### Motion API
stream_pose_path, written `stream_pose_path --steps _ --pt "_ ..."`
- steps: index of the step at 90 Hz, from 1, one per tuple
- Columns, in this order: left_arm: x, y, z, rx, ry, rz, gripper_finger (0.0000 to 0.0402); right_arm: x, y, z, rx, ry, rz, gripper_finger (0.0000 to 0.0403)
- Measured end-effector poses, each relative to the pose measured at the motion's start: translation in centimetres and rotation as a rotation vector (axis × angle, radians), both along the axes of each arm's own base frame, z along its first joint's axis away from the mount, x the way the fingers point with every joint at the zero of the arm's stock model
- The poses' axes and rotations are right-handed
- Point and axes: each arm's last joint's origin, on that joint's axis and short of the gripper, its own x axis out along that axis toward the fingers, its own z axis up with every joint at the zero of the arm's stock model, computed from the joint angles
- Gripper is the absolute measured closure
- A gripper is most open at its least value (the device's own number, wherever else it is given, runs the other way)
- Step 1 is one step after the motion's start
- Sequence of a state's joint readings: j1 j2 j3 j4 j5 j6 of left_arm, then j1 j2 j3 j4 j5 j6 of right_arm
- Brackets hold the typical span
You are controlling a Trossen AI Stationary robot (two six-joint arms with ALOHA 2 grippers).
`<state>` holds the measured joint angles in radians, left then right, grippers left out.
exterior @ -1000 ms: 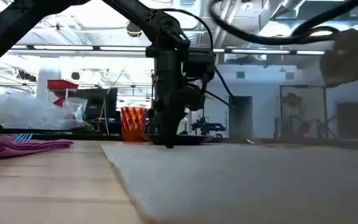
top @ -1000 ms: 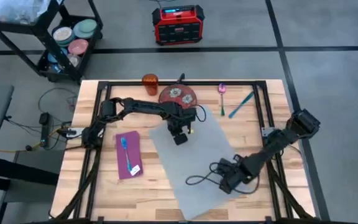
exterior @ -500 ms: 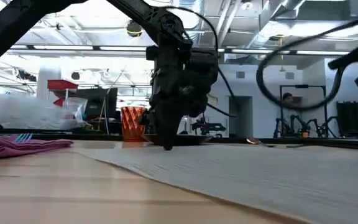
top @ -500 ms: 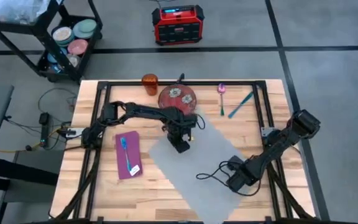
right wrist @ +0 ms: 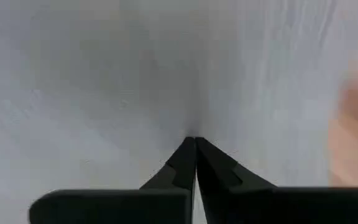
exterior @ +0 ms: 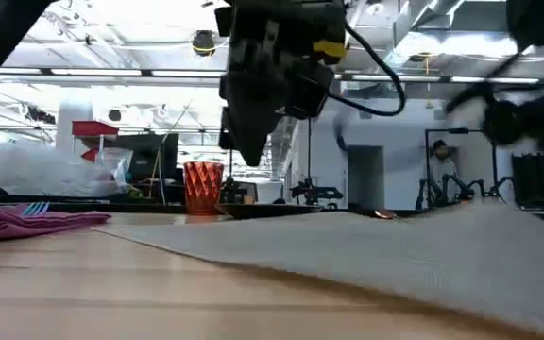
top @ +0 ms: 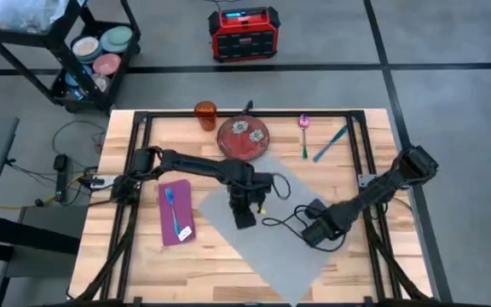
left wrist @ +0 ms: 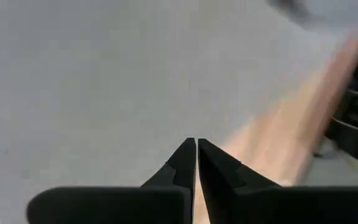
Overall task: Set table place
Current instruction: Prepare the gray placemat
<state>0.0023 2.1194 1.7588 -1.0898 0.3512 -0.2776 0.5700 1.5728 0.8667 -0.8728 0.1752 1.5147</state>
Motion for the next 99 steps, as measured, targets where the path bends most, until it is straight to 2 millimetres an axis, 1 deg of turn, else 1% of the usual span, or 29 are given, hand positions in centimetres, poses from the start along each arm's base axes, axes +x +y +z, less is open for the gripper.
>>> stream_pose_path --steps 7,18,26,36,42,51,63,72,83,89,99 --pt "0.0 1.3 -0.1 0.082 -0.001 0.032 0.0401 -0.3 0.2 2.1 -0.001 -0.107 -0.025 0.0403" --pt "0.2 3.0 -1.2 0.115 -0.037 0.085 0.0401 -0.9 0.9 4.0 0.074 -0.218 -0.035 0.0403" --pt "-0.1 4.1 -2.6 0.114 -0.035 0.124 0.0401 -1.0 2.0 4.7 0.147 -0.297 -0.013 0.0403" --pt "-0.8 5.2 -4.2 0.105 -0.012 0.157 0.0401 -0.6 3.8 4.6 0.234 -0.364 0.028 0.0403" --pt "-1.3 5.4 -5.0 0.072 0.011 0.172 0.0401 -0.4 4.8 4.1 0.288 -0.366 0.046 0.0403" --pt "-1.7 5.4 -5.5 0.009 0.025 0.162 0.0401 -0.2 5.9 2.7 0.319 -0.314 0.058 0.0403" --pt "-2.0 5.1 -6.0 -0.023 0.040 0.145 0.0401 -0.2 6.9 -0.1 0.337 -0.178 0.070 0.0403" --pt "-2.2 4.8 -6.1 -0.032 0.061 0.146 0.0401 -0.5 6.8 -1.8 0.390 -0.110 0.059 0.0403" --pt "-2.4 4.0 -6.2 -0.034 0.087 0.140 0.0401 -1.2 6.2 -2.8 0.432 -0.053 0.011 0.0403" --pt "-2.4 3.2 -6.2 -0.051 0.097 0.143 0.0401 -1.7 5.4 -3.2 0.430 -0.019 -0.009 0.0403" --pt "-2.4 1.6 -6.2 -0.121 0.123 0.133 0.0401 -2.2 3.6 -3.5 0.431 0.021 -0.045 0.0403"
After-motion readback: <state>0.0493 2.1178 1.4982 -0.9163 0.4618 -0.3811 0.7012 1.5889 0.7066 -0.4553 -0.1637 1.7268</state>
